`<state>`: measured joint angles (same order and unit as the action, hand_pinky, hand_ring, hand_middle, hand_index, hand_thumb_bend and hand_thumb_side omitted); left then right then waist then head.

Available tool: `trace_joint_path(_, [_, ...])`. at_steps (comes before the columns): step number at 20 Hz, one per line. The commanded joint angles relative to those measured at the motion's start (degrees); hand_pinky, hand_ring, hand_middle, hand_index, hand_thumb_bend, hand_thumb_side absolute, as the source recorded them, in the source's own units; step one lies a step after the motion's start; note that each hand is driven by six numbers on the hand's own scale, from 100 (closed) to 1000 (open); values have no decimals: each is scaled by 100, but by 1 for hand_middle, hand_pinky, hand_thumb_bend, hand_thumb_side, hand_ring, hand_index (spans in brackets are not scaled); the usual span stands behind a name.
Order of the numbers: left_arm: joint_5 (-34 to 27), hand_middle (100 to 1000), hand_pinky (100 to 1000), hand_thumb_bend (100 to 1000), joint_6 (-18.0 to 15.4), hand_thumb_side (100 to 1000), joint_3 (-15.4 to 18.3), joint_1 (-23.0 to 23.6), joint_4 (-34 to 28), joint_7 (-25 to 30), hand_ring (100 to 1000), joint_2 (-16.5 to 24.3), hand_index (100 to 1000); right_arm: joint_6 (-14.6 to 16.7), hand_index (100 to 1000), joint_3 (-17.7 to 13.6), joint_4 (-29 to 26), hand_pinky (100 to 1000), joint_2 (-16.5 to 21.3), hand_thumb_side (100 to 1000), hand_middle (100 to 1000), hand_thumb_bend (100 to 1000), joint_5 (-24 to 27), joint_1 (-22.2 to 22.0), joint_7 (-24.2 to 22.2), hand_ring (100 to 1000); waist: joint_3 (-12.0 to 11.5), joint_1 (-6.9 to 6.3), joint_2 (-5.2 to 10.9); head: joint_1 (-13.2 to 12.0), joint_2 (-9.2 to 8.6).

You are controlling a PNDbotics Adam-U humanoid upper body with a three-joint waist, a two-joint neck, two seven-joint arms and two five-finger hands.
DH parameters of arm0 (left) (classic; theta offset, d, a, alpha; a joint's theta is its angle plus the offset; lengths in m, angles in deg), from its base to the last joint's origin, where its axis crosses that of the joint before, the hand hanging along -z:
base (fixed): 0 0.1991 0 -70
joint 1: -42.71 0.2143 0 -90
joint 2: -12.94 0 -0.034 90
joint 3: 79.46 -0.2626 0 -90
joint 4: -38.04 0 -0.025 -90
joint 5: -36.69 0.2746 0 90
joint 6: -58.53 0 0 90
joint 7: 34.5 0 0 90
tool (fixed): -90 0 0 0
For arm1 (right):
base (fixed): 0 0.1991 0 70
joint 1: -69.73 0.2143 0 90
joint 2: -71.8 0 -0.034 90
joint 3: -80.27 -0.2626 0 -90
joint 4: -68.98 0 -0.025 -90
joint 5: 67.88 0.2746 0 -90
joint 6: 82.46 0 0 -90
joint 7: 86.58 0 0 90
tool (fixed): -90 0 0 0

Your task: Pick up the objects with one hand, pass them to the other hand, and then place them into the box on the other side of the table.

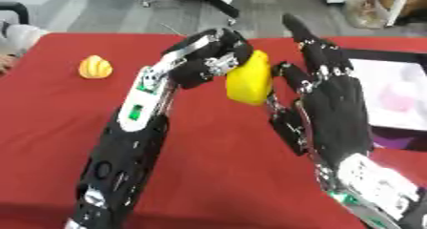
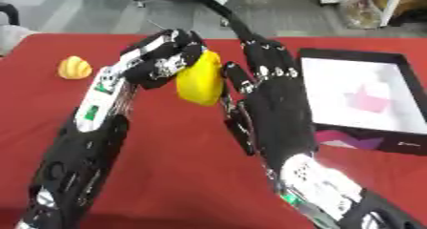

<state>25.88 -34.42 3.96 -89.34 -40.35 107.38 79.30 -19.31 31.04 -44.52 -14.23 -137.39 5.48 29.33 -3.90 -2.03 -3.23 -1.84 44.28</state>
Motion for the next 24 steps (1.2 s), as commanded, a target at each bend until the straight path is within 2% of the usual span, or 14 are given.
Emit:
trace_joint_path(1, [12,203,571,100,54,452,25,-105,-41,9,332,-42,319,-165,1000,-81,-110,713,-15,100,906,468,-7,103,90,799,-1,10,41,-10,-16])
trace_joint_path(4, [6,202,572,100,148,453,66,-64,-20,9,333,-52,320,-332,1000,-75,-110,703,2,100,902,445,64,126,225,806,-5,11,41,-8,-16])
trace_joint_path(9, [-19,206,573,100,425,464,203,112,-162,-130,336,-87,321,-610,1000,-61,-110,682,26,100,900,356,242,143,359,827,-12,10,33,7,-16])
trace_joint_path(15, [-20,207,573,100,726,466,239,248,-385,-277,337,-150,322,-776,1000,-32,-110,669,53,100,900,286,460,168,449,840,-22,15,31,21,-16])
trace_joint_path(18, [2,207,573,100,785,472,238,268,-442,-312,337,-213,322,-740,1000,-6,-110,678,71,100,904,267,549,189,439,838,-26,20,34,20,-16])
trace_joint_path(24, [-10,207,574,100,830,474,185,224,-485,-293,337,-308,322,-436,1000,36,-110,692,101,100,912,272,653,245,269,823,-16,21,37,20,-16])
